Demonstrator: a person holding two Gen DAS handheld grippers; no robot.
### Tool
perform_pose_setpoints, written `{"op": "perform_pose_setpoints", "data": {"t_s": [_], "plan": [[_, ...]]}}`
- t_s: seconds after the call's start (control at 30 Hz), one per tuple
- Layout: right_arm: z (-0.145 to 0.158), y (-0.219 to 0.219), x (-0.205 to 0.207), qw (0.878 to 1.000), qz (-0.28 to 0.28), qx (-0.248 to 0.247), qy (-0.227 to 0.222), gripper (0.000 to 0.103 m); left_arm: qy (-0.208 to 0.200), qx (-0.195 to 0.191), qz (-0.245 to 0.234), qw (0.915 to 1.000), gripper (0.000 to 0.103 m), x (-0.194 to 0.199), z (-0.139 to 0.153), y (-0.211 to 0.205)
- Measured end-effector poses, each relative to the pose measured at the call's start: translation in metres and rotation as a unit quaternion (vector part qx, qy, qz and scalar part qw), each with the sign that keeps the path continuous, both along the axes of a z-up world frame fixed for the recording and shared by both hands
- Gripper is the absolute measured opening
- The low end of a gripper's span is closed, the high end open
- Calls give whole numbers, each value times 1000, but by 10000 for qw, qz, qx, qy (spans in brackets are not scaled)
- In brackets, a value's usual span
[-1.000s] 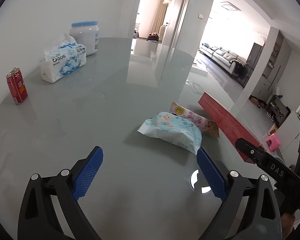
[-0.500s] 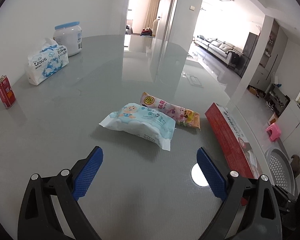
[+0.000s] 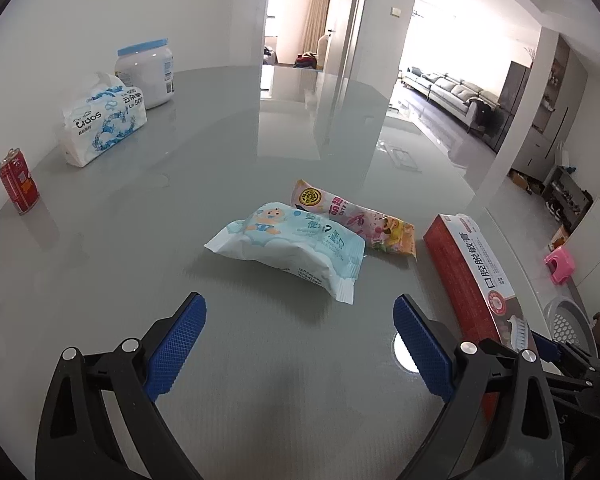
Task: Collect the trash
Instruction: 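Grasp the red toothpaste box with the right gripper and lift it, then grasp the blue wet-wipe pack with the left gripper while the right holds the box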
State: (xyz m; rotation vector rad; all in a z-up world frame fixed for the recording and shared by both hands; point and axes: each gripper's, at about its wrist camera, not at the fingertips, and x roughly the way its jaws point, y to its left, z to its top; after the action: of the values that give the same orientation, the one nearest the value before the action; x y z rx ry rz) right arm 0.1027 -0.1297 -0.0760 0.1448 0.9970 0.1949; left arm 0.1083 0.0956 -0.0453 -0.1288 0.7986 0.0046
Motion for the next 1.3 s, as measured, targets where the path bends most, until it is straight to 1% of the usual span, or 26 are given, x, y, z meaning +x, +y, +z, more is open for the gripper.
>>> {"op": "perform_pose_setpoints", "data": {"t_s": [0.07, 0.1, 0.13, 0.17, 0.2, 0.27, 0.43, 0.7, 0.8, 0.9, 1.07, 1.3], "plan": [[-1, 4, 7, 9999, 1, -97, 62, 73, 23, 6, 62, 10000, 93, 1, -1, 2], [-1, 6, 9, 9999, 19, -149, 70, 72, 32, 16, 91, 10000, 93, 1, -1, 3], [-2, 8, 10, 9997, 38, -209, 93, 69, 44, 31, 123, 9999, 93, 2, -2, 3], [-4, 11, 12, 9995, 57, -268, 131, 62, 58, 42, 147, 9999, 93, 3, -3, 4], [-4, 13, 12, 9992, 48, -384, 64, 57, 74, 49, 168, 9998, 93, 4, -3, 4], [-4, 15, 12, 9987, 79, -502, 25, 53, 108, 54, 189, 9997, 93, 7, -4, 2], [-4, 5, 8, 9998, 3, -174, -114, 52, 178, -2, 162, 9997, 93, 14, -6, -3], [4, -24, -7, 9987, -261, 271, -351, 52, 264, -52, 355, 9990, 93, 35, -9, -14], [6, -31, -9, 9982, -299, 368, -356, 52, 395, 8, 303, 9988, 93, 43, -15, -25], [10, -35, -10, 9976, -316, 463, -409, 52, 533, 153, 296, 9980, 93, 49, -22, -33], [13, -36, -11, 9971, -308, 535, -452, 52, 731, 256, 498, 9957, 93, 53, -30, -26], [15, -35, -17, 9969, -200, 602, -462, 52, 690, 293, 817, 9938, 93, 40, -27, 7]]}}
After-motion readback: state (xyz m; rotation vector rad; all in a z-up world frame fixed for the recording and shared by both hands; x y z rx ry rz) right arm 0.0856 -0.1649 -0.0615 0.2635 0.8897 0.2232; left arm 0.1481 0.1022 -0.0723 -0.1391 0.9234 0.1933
